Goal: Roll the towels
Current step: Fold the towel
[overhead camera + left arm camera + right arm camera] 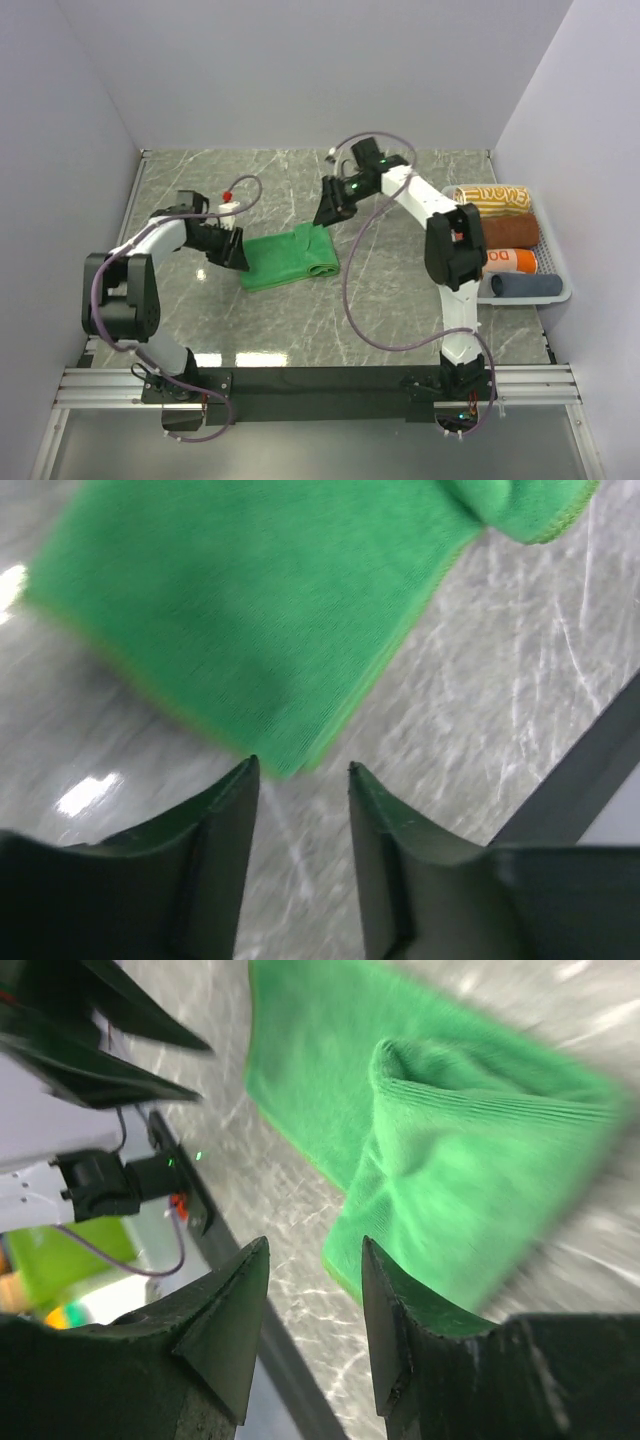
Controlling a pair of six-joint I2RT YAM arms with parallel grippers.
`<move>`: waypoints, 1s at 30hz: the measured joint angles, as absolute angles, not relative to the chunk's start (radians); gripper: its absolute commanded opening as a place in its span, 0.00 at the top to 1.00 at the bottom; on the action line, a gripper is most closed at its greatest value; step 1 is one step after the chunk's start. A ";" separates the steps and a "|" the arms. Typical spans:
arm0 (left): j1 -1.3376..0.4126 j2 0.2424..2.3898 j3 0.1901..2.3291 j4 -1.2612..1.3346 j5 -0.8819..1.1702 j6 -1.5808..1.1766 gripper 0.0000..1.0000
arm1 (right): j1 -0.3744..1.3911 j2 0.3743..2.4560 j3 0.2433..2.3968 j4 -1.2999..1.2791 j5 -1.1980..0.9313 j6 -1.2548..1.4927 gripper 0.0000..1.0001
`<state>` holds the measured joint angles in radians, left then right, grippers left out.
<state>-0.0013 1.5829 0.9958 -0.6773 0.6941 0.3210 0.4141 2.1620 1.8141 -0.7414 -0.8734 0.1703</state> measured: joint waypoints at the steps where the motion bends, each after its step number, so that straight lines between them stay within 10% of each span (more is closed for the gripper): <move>1: -0.028 1.608 1.004 -0.668 0.696 0.308 0.58 | 0.393 2.140 1.814 -0.742 -0.864 0.160 0.51; 14: -0.088 1.963 1.274 -0.684 0.646 0.247 0.70 | 0.240 2.139 1.831 -0.763 -0.697 0.082 0.69; 21: -0.088 2.189 1.664 -0.711 0.640 0.269 0.36 | 0.249 2.253 1.932 -0.710 -0.674 0.116 0.73; 30: -0.059 2.071 1.596 -0.653 0.627 0.270 0.25 | 0.290 2.364 1.951 -0.628 -0.664 0.186 0.77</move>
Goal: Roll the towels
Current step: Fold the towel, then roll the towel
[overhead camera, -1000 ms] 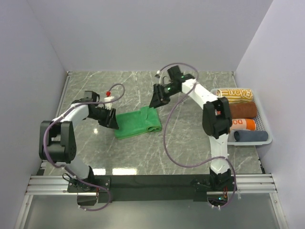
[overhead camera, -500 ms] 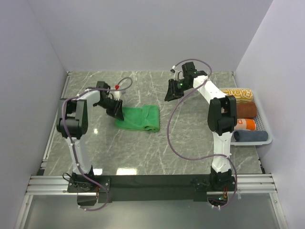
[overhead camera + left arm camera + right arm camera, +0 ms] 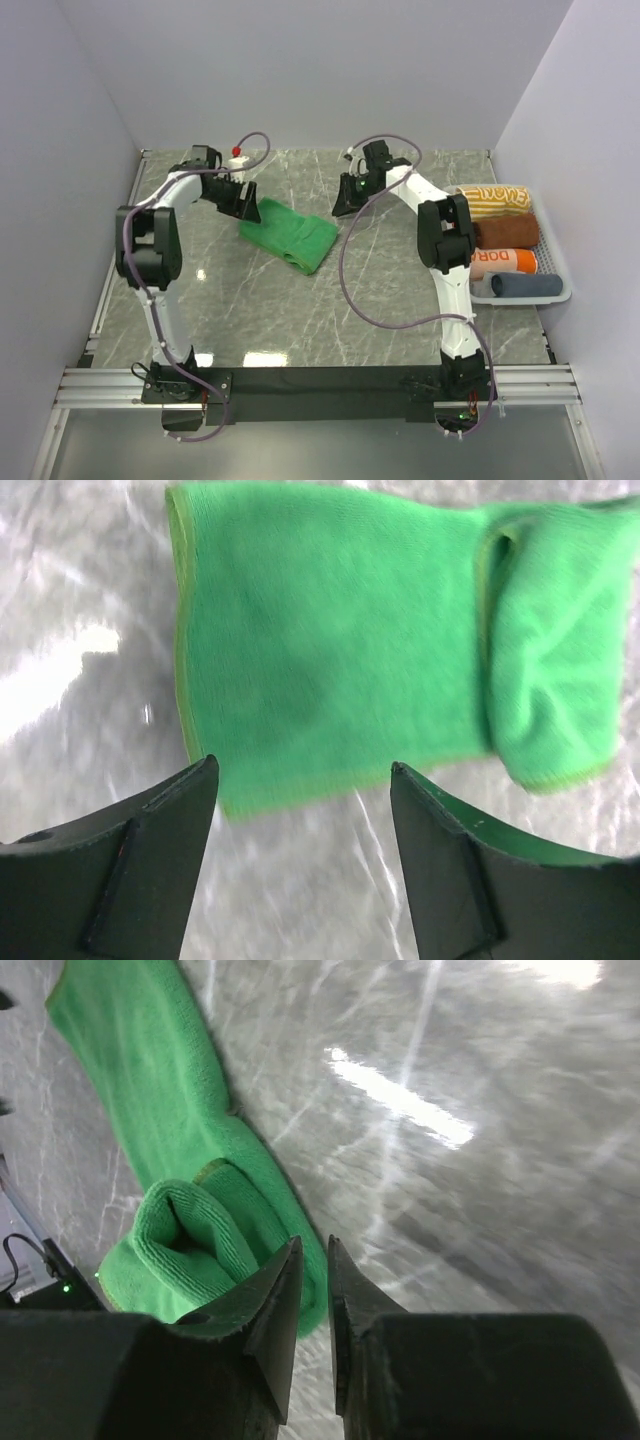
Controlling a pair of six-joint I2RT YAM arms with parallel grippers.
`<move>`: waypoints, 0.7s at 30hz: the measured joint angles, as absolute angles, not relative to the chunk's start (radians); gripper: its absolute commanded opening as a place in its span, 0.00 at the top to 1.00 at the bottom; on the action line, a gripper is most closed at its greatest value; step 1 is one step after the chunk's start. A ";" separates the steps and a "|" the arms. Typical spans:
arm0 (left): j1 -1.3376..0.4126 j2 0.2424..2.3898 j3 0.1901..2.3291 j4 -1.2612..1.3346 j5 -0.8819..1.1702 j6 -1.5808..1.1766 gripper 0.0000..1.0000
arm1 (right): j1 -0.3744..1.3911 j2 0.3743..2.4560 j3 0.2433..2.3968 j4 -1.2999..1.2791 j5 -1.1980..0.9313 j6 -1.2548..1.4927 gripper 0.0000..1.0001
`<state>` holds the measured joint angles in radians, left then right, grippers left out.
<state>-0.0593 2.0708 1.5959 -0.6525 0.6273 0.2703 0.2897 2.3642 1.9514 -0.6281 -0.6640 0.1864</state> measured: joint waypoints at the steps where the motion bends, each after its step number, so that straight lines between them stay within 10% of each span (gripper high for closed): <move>1: -0.054 2.040 1.572 -0.650 0.625 0.267 0.25 | 0.296 2.366 1.945 -0.622 -0.667 0.193 0.77; 21: -0.006 1.896 1.257 -0.593 0.658 0.156 0.37 | 0.466 2.174 1.404 -0.464 -0.860 0.232 0.90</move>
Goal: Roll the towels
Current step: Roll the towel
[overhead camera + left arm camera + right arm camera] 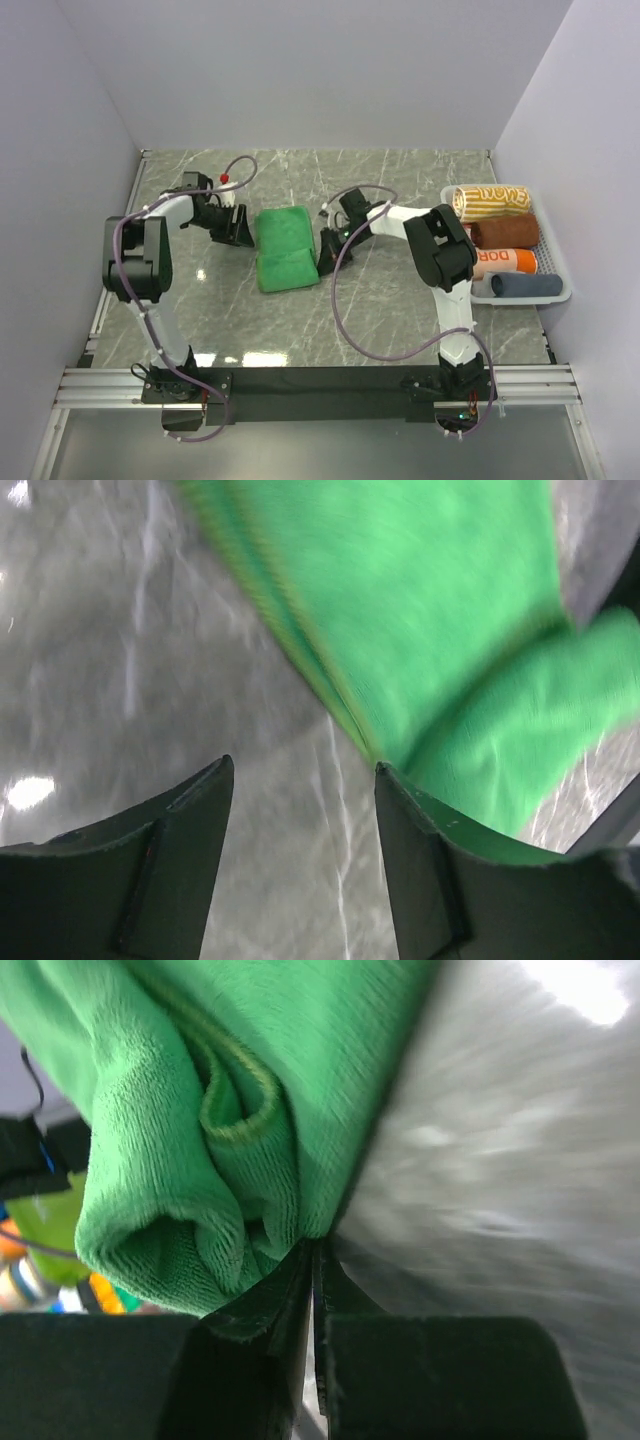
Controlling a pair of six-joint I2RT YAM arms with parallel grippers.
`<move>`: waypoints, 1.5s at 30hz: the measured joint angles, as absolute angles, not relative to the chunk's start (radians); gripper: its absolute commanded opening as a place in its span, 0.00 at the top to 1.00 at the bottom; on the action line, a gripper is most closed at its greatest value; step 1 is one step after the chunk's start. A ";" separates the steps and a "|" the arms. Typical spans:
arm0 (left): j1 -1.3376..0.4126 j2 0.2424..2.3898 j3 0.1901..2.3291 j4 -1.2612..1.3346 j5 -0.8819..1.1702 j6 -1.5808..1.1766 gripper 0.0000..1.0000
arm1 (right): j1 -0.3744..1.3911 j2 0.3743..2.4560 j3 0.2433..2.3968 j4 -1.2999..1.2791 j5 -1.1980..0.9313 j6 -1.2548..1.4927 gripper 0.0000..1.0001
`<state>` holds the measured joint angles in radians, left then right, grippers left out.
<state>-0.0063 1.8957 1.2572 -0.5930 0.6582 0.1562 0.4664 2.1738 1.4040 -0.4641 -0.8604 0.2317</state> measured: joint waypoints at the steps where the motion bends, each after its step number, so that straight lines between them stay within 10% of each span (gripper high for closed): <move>1: -0.009 1.925 1.270 -0.580 0.663 0.150 0.37 | 0.479 2.167 1.388 -0.463 -0.869 0.233 0.91; 12: -0.075 2.164 1.529 -0.513 0.805 0.061 0.44 | 0.357 2.120 1.368 -0.561 -0.854 0.155 0.89; 21: 0.053 1.950 1.409 -0.569 0.874 0.118 0.46 | 0.341 1.869 1.425 -0.513 -0.878 0.213 0.61; 32: 0.016 1.814 1.248 -0.848 1.238 0.272 0.62 | 0.550 1.984 1.517 -0.403 -0.937 0.393 0.69; 45: -0.069 1.905 1.029 -0.534 1.036 0.012 0.60 | 0.540 2.170 1.448 -0.441 -0.803 0.395 0.83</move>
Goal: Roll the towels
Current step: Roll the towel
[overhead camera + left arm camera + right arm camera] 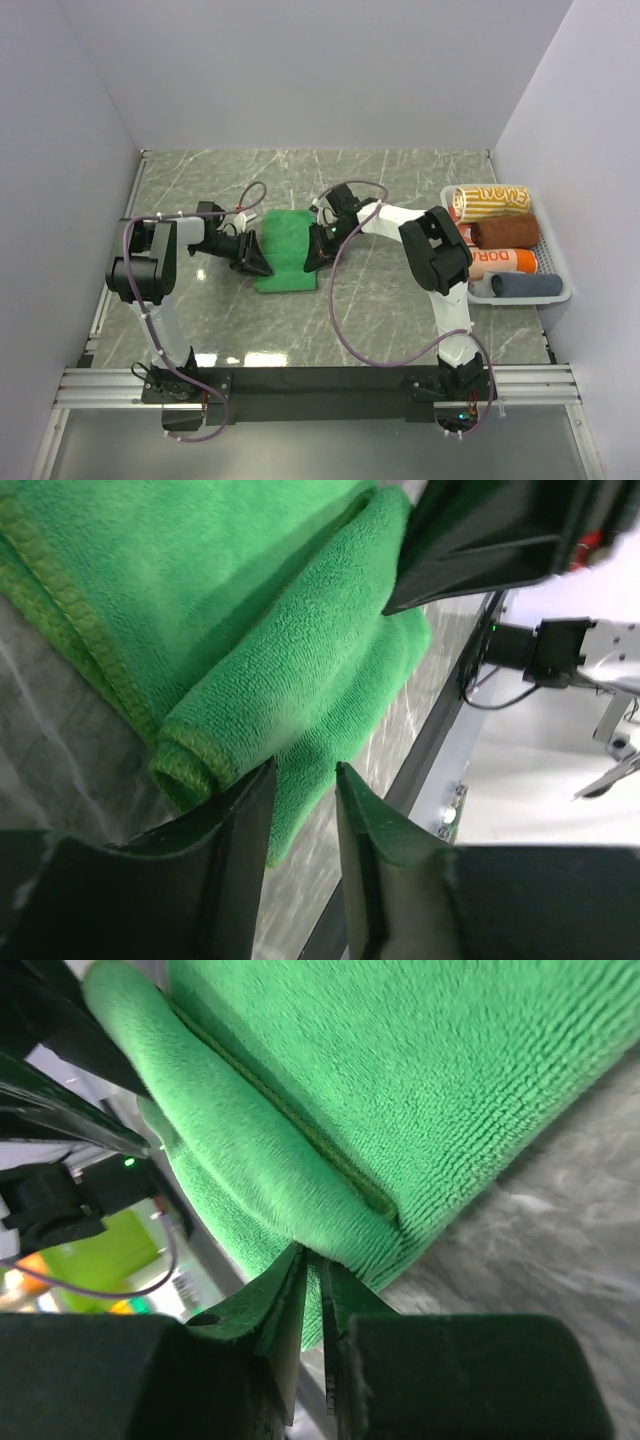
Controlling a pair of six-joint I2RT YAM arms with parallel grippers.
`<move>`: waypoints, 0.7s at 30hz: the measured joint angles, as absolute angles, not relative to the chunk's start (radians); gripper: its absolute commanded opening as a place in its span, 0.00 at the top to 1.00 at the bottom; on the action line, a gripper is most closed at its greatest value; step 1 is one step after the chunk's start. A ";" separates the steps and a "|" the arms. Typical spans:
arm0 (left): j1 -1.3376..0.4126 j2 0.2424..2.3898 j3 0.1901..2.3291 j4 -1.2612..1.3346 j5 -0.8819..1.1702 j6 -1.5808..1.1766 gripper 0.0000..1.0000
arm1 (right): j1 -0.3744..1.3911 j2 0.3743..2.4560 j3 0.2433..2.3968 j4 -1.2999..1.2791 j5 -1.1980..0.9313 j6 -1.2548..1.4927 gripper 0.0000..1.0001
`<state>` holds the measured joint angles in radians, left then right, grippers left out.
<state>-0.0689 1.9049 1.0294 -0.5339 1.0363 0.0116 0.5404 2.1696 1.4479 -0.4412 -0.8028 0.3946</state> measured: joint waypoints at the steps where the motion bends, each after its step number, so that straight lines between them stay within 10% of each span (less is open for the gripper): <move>1: -0.069 1.906 1.019 -0.512 1.026 -0.007 0.59 | 0.540 2.169 1.461 -0.455 -0.787 0.387 0.83; 7: -0.071 1.893 1.004 -0.467 1.013 -0.064 0.55 | 0.543 2.168 1.525 -0.540 -0.694 0.319 0.85; 16: -0.091 1.342 0.934 -0.417 0.690 0.133 0.01 | 0.515 2.063 1.529 -0.585 -0.628 0.197 0.73; 21: -0.094 1.069 0.907 -0.360 0.567 0.345 0.00 | 0.506 1.913 1.505 -0.580 -0.649 0.168 0.62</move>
